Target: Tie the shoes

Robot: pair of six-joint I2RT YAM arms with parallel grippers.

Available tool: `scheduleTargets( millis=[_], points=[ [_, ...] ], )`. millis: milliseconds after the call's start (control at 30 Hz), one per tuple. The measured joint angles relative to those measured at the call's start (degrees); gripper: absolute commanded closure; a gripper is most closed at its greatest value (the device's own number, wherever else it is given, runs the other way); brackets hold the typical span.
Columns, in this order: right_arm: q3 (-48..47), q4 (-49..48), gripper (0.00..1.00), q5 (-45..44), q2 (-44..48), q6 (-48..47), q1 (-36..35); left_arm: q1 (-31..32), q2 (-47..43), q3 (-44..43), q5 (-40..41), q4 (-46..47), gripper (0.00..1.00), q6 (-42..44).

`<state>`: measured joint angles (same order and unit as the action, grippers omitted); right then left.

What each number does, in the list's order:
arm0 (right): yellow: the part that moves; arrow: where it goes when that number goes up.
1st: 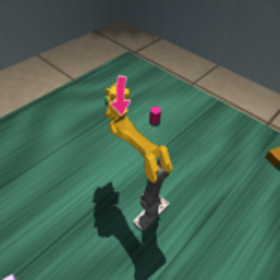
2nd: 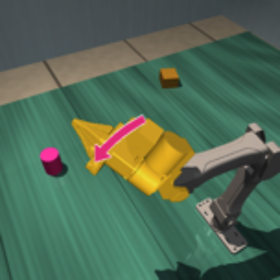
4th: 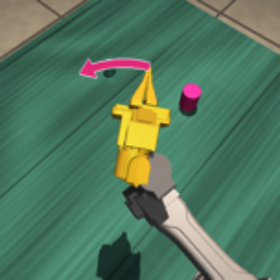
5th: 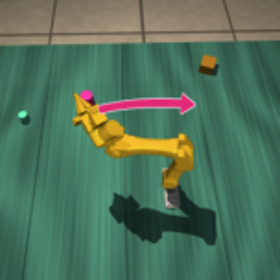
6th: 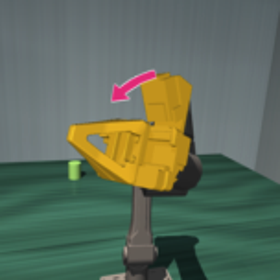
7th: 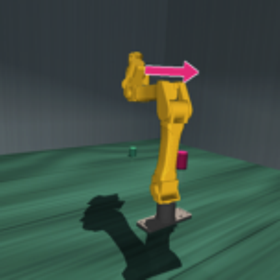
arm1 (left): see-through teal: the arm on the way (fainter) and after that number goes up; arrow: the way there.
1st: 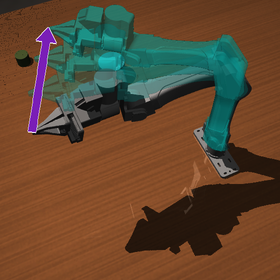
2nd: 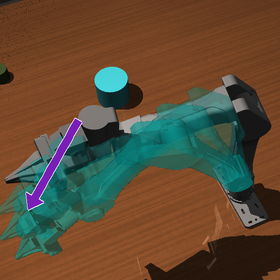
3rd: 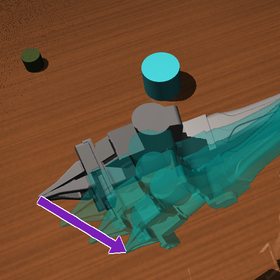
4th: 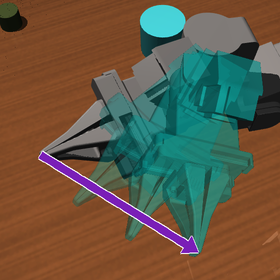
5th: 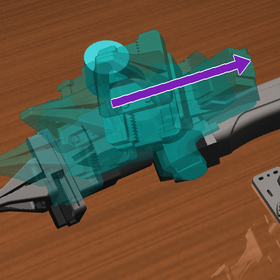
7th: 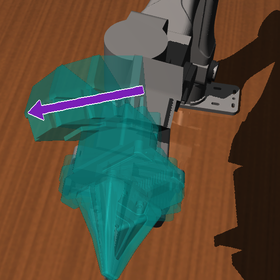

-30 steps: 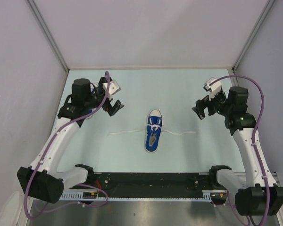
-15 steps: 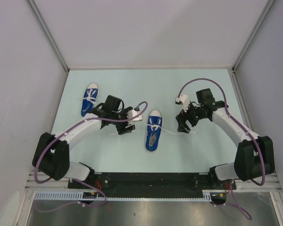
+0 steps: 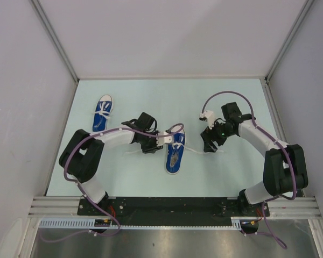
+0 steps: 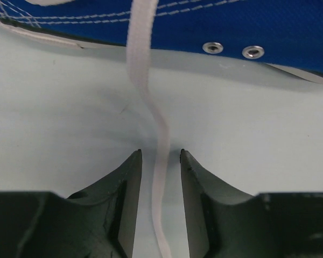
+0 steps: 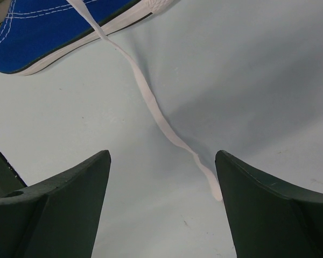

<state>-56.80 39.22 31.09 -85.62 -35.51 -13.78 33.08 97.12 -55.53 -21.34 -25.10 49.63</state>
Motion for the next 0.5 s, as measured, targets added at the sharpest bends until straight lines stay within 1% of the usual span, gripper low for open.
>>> scheduleTargets(
  millis=[100,167,267,367,400,433,500],
  points=[
    [0.0,-0.02,0.17,0.02,-0.02,0.15,0.52,0.09,0.79,-0.92,0.33,0.48,0.59,-0.07],
    [0.0,-0.02,0.17,0.07,-0.09,0.37,0.66,0.07,1.31,-1.62,0.46,0.59,0.6,-0.07],
    [0.0,-0.07,0.18,0.33,-0.11,0.74,0.9,0.13,2.05,-2.34,0.46,0.83,0.66,-0.04],
    [0.0,-0.04,0.2,0.48,-0.13,1.01,1.01,0.15,2.19,-2.34,0.37,0.96,0.88,-0.07],
    [0.0,-0.02,0.21,0.63,-0.13,1.09,1.14,0.17,2.19,-2.34,0.26,1.05,1.0,-0.17],
    [0.0,-0.04,0.26,0.81,-0.13,1.27,1.16,0.17,2.19,-2.36,0.11,1.07,1.0,-0.33],
    [0.04,-0.17,0.27,1.03,-0.13,1.88,1.16,0.17,2.19,-2.36,-0.46,1.07,1.0,-0.61]
  ],
)
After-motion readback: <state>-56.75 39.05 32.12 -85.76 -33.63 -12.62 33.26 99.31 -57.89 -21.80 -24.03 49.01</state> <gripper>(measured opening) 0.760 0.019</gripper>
